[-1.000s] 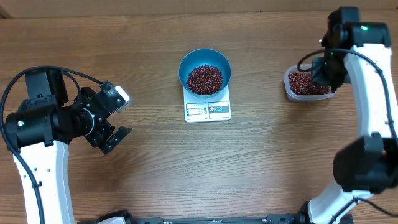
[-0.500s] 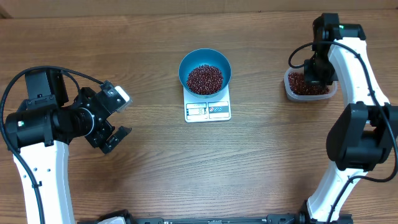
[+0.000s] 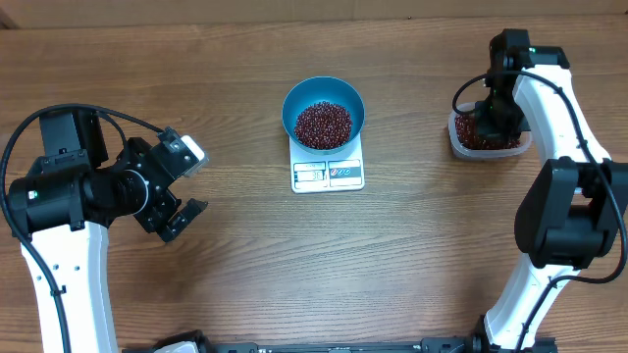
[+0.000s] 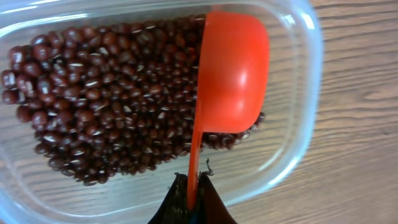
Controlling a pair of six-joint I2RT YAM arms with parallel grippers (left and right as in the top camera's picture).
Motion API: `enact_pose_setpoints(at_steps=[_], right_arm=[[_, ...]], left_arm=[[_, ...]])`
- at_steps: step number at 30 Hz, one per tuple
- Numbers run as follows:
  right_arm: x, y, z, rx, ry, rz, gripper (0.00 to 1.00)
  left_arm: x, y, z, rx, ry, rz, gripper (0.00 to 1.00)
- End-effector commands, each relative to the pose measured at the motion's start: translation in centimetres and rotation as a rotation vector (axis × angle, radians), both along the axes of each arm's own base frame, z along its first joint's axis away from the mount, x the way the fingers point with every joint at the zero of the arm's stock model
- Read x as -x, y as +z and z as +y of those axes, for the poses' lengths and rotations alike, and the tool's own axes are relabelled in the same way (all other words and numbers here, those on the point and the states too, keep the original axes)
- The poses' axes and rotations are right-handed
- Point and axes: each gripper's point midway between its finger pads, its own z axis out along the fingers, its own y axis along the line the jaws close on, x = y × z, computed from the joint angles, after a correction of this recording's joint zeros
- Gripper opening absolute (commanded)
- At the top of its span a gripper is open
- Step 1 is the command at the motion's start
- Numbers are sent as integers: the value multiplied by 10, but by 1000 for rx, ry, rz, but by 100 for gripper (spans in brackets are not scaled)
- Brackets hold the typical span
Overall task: Scoop item into bowl and weigh 150g on scale
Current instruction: 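Push the red cup into the beans and drag to scoop, right gripper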
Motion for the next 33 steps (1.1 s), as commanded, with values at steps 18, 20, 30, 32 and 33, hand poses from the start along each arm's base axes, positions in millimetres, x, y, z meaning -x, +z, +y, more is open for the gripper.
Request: enact_pose_setpoints(at_steps=[18, 20, 30, 32, 33], right_arm=[[7, -9, 55, -443, 37, 17, 4], [6, -6, 52, -525, 0, -7, 4], [7, 19, 17, -855, -73, -149, 4], [10, 21, 14, -879, -77, -157, 4], [11, 20, 12, -890, -83, -159, 4]], left_arm=[[0, 0, 1, -19, -27, -7, 100], [0, 0, 1, -19, -27, -7, 100], [0, 0, 1, -19, -27, -7, 100], [0, 0, 1, -19, -27, -7, 100], [0, 0, 1, -19, -27, -7, 100]])
